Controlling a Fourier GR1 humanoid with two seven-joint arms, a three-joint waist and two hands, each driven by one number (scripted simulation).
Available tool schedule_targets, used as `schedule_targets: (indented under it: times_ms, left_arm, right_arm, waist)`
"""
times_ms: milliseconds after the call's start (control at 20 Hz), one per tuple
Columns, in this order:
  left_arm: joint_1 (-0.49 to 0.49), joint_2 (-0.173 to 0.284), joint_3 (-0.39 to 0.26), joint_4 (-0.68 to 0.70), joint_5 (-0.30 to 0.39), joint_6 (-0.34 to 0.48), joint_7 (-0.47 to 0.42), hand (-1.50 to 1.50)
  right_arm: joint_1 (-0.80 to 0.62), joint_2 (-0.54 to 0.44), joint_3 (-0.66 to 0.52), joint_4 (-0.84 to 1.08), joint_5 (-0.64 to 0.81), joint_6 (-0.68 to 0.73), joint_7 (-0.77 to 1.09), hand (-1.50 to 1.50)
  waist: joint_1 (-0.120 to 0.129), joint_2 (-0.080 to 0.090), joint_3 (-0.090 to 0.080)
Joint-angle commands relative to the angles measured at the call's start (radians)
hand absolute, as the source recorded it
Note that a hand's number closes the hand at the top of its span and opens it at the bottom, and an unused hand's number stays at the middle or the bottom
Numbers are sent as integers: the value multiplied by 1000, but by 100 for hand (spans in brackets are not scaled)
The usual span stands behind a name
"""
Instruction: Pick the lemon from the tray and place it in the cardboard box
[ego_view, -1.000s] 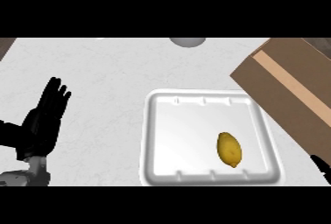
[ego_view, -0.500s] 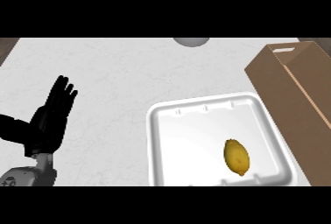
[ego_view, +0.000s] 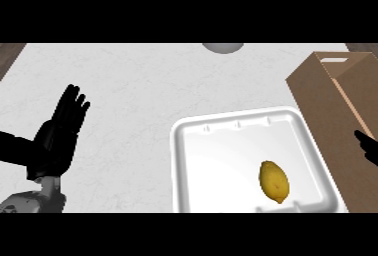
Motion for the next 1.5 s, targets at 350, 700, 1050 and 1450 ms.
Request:
schedule_targets:
  times_ms: [350, 700, 1050, 1450]
  left_arm:
    - [-12, -40, 52, 36, -21, -47, -12, 0]
    - [-47, -36, 73, 23, -32, -57, 47, 0]
    - [33, -80, 71, -7, -71, -85, 12, 0]
    - [6, -96, 113, 2, -81, -107, 16, 0]
  right_arm:
    - [-155, 223, 102, 37, 168, 103, 188, -150]
    - [-177, 360, 161, 223, 329, 101, 103, -150]
    - [-175, 477, 170, 108, 420, 172, 259, -150]
    - [-113, 569, 143, 220, 505, 215, 109, -150]
  waist:
    - [-5, 0, 1]
    - [-5, 0, 1]
    - [-7, -1, 1]
    - [-7, -1, 1]
